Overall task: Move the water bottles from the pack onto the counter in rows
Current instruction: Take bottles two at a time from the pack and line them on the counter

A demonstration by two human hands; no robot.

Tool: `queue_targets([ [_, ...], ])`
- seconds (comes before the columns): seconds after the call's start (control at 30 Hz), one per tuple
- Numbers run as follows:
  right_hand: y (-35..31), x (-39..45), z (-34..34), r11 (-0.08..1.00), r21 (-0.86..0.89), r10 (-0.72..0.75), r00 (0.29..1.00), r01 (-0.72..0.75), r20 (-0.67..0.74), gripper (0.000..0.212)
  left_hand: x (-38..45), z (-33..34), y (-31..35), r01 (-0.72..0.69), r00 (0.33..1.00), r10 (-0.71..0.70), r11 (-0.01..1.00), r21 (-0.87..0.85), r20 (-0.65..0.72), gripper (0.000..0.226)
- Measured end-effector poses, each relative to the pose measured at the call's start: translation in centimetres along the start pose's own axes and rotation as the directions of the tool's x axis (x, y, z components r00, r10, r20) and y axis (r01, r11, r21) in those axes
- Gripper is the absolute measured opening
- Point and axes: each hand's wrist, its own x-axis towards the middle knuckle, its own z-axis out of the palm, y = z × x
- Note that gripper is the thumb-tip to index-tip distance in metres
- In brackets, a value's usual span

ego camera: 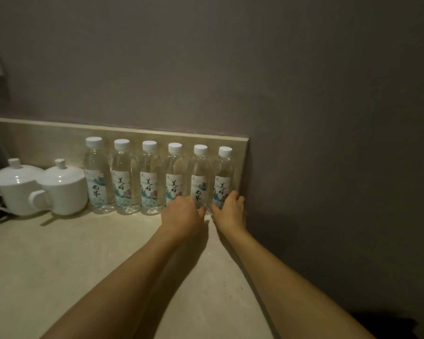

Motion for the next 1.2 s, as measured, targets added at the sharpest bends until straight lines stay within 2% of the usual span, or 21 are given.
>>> queue_targets([
  [0.23, 0.8, -0.6, -0.8, 0.999, 0.050, -0.009, 1.000, 0.008, 0.011, 0.060, -0.3, -0.1, 0.4, -0.032, 0.999, 0.033, 0.994, -0.107, 0.005, 0.039],
  [0.4, 2.5, -1.5, -3.6, 0.995, 0.079, -0.062, 0.997, 0.067, -0.054, 0.056, -1.4, 1.5, 3.0, -0.097, 0.995, 0.099, 0.980, -0.173, 0.008, 0.040],
  [0.57, 6.5, -2.0, -8.7, 0.991, 0.106, -0.056, 0.971, 0.082, -0.231, 0.038, -3.5, 2.4, 8.5, -0.161, 0.980, 0.185, 0.954, -0.251, 0.073, 0.036],
  [0.67, 9.7, -2.6, -12.4, 0.982, 0.169, -0.026, 0.940, 0.089, -0.341, 0.027, -4.8, 2.2, 12.6, -0.167, 0.979, 0.195, 0.935, -0.313, 0.059, 0.033],
  [0.77, 14.3, -3.6, -16.4, 0.971, 0.209, -0.010, 0.890, 0.119, -0.457, 0.018, -7.0, 2.4, 17.6, -0.190, 0.976, 0.215, 0.914, -0.360, 0.032, 0.031],
  [0.87, 20.2, -5.1, -20.8, 0.965, 0.231, 0.011, 0.862, 0.123, -0.506, 0.012, -9.7, 3.9, 23.3, -0.208, 0.966, 0.250, 0.898, -0.388, 0.062, 0.030],
  [0.97, 27.3, -6.7, -25.7, 0.968, 0.235, 0.051, 0.849, 0.088, -0.526, 0.005, -12.5, 6.2, 29.1, -0.218, 0.943, 0.295, 0.897, -0.385, 0.152, 0.030],
  [1.03, 32.0, -7.7, -28.8, 0.969, 0.242, 0.096, 0.827, 0.049, -0.553, 0.009, -14.2, 7.8, 32.7, -0.231, 0.924, 0.320, 0.905, -0.359, 0.211, 0.031],
  [1.13, 38.4, -9.5, -32.6, 0.964, 0.263, 0.194, 0.801, -0.047, -0.566, 0.008, -17.0, 10.8, 37.5, -0.238, 0.883, 0.354, 0.904, -0.354, 0.309, 0.033],
  [1.2, 42.1, -10.6, -34.5, 0.953, 0.274, 0.260, 0.810, -0.128, -0.526, 0.005, -19.0, 13.3, 40.2, -0.230, 0.844, 0.365, 0.908, -0.349, 0.392, 0.034],
])
